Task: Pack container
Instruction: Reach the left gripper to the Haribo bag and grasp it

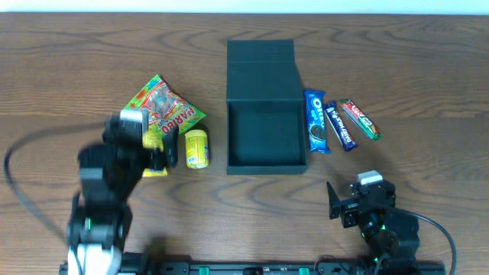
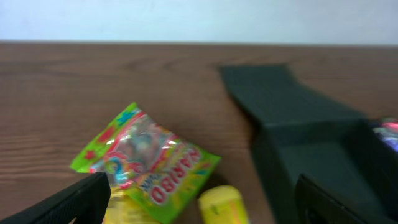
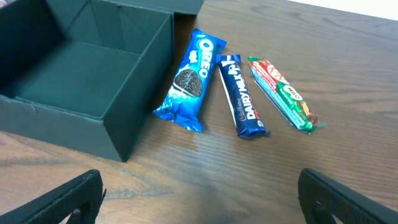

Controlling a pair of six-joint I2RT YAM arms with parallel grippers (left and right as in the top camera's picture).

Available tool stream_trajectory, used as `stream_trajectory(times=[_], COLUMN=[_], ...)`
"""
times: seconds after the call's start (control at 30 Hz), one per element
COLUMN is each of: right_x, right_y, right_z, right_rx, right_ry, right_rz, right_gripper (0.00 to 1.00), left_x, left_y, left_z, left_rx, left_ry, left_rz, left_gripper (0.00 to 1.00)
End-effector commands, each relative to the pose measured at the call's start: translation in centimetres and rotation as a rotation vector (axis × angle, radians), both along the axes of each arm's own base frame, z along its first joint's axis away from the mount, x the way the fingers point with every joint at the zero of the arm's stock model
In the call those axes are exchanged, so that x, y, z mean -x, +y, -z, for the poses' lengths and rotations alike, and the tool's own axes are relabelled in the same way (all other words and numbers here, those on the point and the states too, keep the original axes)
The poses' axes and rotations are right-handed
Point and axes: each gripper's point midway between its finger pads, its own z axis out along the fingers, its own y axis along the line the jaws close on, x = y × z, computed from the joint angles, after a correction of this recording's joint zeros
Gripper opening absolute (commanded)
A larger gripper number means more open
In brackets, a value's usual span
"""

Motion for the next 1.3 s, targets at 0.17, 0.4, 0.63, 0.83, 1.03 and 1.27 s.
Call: stream_trajectory(times=[0.17,0.4,0.63,0.83,1.03,1.27], right_x=[0.0,0.0,0.0,0.0,0.0,0.0], right_y=[-0.1,-0.1,-0.1,-0.1,-0.1,-0.1], right_z=[0.0,0.0,0.0,0.0,0.0,0.0], right_rx=[0.006,0.006,0.006,0.006,0.006,0.006], right_ry=[-0.004,-0.004,-0.004,-0.004,-0.004,-0.004], right_rz=[0.003,0.003,0.003,0.003,0.003,0.003], right_gripper=[0.99,0.99,0.99,0.99,0.99,0.99], left_x=[-8.7,-12.1,-11.8,-11.4,-10.7,-10.5], left_y=[1.3,-0.2,2.1,2.5,2.6,2.6], left_z=[3.5,6.7,13.2,16.8,19.6,20.5], left_rx=[-0.065,-0.02,-0.003,0.018,0.029,0.038], left_ry=[0.184,0.191,0.378,0.473,0.548,0.571], left_rz=[-0.055,0.014,-0.169,-0.229,-0.255,-0.268], left_gripper=[0.96,0.96,0.95,0.98,0.85,0.51])
